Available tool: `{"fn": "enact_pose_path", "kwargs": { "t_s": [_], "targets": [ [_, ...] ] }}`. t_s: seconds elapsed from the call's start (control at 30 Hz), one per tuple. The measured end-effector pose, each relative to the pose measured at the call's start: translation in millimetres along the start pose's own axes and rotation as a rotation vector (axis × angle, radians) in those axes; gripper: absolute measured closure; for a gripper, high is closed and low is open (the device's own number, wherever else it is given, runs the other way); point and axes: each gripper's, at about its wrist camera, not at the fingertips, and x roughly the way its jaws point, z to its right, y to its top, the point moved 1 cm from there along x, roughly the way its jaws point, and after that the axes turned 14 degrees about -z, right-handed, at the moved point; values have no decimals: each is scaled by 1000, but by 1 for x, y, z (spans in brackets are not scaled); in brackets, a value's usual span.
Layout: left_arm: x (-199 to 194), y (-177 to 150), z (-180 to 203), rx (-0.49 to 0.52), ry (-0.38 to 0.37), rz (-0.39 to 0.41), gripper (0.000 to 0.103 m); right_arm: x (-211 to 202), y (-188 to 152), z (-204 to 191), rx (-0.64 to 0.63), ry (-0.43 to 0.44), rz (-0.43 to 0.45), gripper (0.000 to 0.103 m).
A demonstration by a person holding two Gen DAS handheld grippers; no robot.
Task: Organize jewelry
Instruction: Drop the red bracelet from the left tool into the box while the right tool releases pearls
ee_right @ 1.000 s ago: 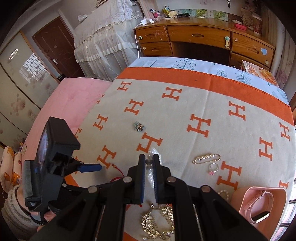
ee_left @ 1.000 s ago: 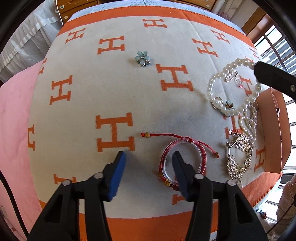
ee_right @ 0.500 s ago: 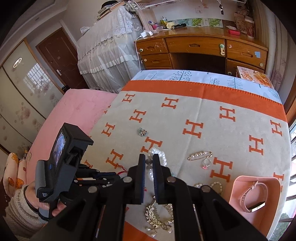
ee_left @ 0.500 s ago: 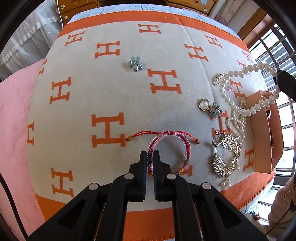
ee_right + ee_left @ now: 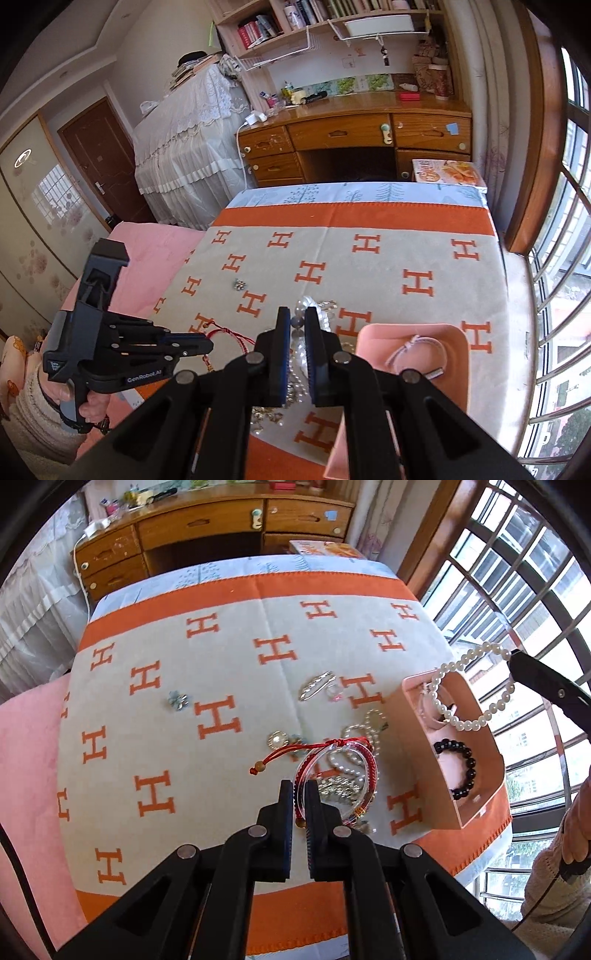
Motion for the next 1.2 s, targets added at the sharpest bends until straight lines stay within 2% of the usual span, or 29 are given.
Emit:
{"fn": "enact_pose_path", "kwargs": {
  "t_s": [0.2,0.4,0.53,0.6,0.7,0.77,1.03,1.2],
  "targets": [
    [-12,13,56,105,-17,39,99,1,-17,45,95,-69,-20,96],
    [-5,28,102,187,-55,41,99,14,-36,69,154,-61,-67,95],
    [5,35,123,220,-77,29,99,16,-54,71,143,-31,-111,95],
    [13,39,130,228,-87,15,99,20,-64,73,123,-46,-146,95],
    [30,45,137,236,-93,-12,99,30,-76,81,131,-139,-198,95],
    [43,50,141,235,-101,-35,99,34,-82,90,163,-168,-216,95],
    [85,62,145,211,-122,-104,99,25,-92,103,213,-214,-188,94],
    [93,65,144,208,-116,-109,99,23,-91,104,221,-191,-179,94]
  ]
}}
